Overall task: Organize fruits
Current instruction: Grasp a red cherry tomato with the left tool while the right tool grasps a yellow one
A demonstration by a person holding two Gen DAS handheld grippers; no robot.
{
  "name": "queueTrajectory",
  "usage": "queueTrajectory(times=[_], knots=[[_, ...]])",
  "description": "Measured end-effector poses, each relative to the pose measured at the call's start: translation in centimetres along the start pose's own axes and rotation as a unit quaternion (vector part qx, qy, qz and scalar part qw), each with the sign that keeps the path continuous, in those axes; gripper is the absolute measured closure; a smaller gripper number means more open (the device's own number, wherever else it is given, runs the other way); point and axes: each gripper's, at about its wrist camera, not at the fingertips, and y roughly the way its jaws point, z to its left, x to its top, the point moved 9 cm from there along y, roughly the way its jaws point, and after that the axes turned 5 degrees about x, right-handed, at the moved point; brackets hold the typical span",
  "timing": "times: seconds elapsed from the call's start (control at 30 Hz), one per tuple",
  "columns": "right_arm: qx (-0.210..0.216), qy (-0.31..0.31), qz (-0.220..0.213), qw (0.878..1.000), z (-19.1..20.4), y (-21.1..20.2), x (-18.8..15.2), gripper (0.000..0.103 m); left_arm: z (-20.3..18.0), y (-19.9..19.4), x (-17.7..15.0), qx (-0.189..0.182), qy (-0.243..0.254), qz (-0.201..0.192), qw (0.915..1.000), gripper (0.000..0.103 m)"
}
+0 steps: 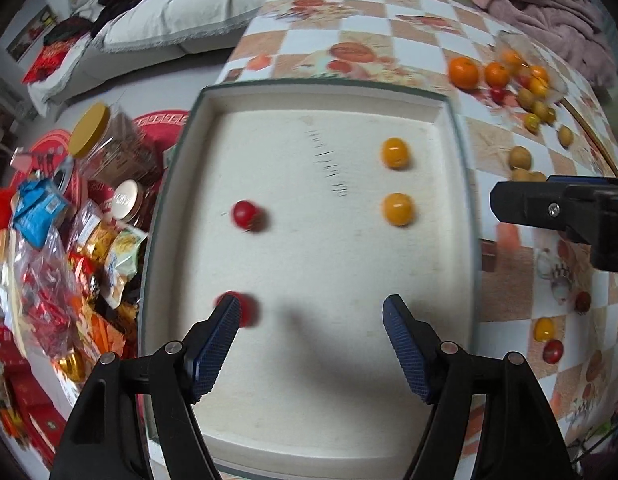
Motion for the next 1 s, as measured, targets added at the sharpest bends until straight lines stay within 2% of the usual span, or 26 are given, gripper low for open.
queueTrajectory(times=[0.2,0.37,0.57,0.73,1.0], knots=[[-0.028,0.073,-0.008,0.997,-7.6,-2.4,-3.4,0.021,-6.3,-1.7,0.8,-0.027,0.065,-0.013,0.9974,0.028],[-0.051,0.147,-0.007,0.988,-14.1,-4.1,-7.7,0.021,-12.6,-2.7,0.4,-0.054,0.128,-0.016,0.9902,0.028],[-0.075,0.208,-0.007,0.975,-20.0,-5.7,-12.6,0.021,-18.9,-3.5,-1.0,-0.078,0.186,-0.014,0.9793,0.028],[-0.091,0.250,-0.011,0.964,-24.1,-7.2,-15.9,0.021,-22.6,-3.7,-1.8,-0.091,0.208,-0.007,0.9739,0.028],[-0.106,0.298,-0.021,0.948,-29.7,-8.8,-19.1,0.021,-25.5,-2.2,-2.2,-0.086,0.214,0.009,0.9731,0.028]])
